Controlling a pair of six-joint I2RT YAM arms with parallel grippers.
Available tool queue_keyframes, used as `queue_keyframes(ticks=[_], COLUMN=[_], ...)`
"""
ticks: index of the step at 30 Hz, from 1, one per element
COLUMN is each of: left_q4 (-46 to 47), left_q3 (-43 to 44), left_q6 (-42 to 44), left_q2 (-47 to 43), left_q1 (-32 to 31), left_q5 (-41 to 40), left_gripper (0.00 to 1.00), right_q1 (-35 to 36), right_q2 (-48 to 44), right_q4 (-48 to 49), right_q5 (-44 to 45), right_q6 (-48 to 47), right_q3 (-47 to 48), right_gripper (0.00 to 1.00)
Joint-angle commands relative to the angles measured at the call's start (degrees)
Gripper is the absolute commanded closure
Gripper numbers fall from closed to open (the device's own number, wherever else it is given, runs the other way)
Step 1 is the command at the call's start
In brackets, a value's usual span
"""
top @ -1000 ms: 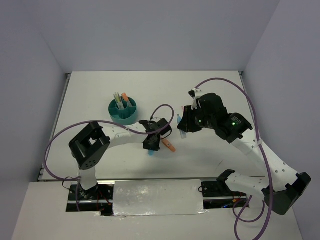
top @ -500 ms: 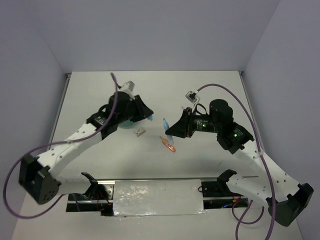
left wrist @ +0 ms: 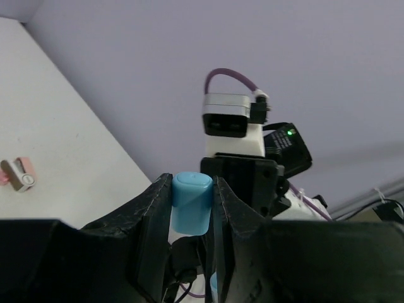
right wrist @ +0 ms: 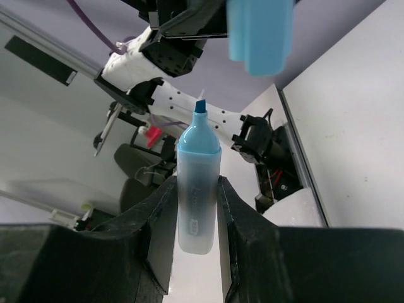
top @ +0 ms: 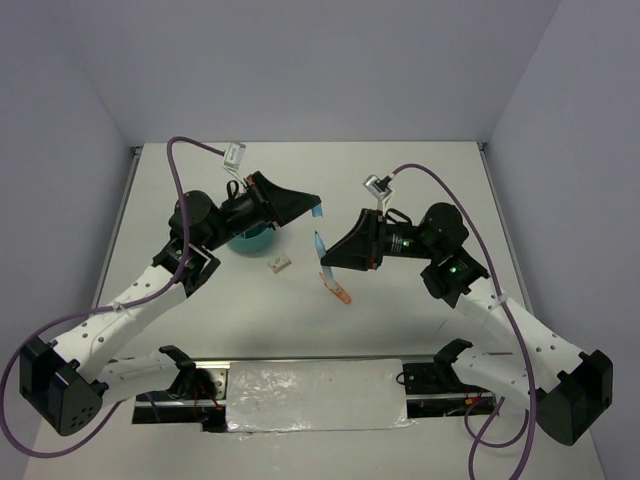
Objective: Sort the stationery into containers
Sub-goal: Close the pen cap on the pen.
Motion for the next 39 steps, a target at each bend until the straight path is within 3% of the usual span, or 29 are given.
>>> queue_keyframes(ticks=[1, 15, 39], left_q4=[9.37, 15.88, 13.86], left_q3=[0.23, -3.28, -4.96], left_q6=[-2.75, -6.97, -6.1], left_q2=[-1.61, -1.96, -3.2], left_q1=[0.1, 0.1, -0.61], left_q5=[4.29, 5.53, 5.09], left_gripper=[1.0, 1.0, 1.0], right_q1=[-0.03, -1.61, -3.11], right_q2=[0.3, 0.3, 4.25], right_q4=[9.63, 6.65, 6.65], right_q5=[-2.22, -0.81, -1.6], right_q6=[4.14, 0.89, 0.89], right_q3=[0.08, 0.08, 6.67], right_gripper=[1.0, 1.0, 1.0])
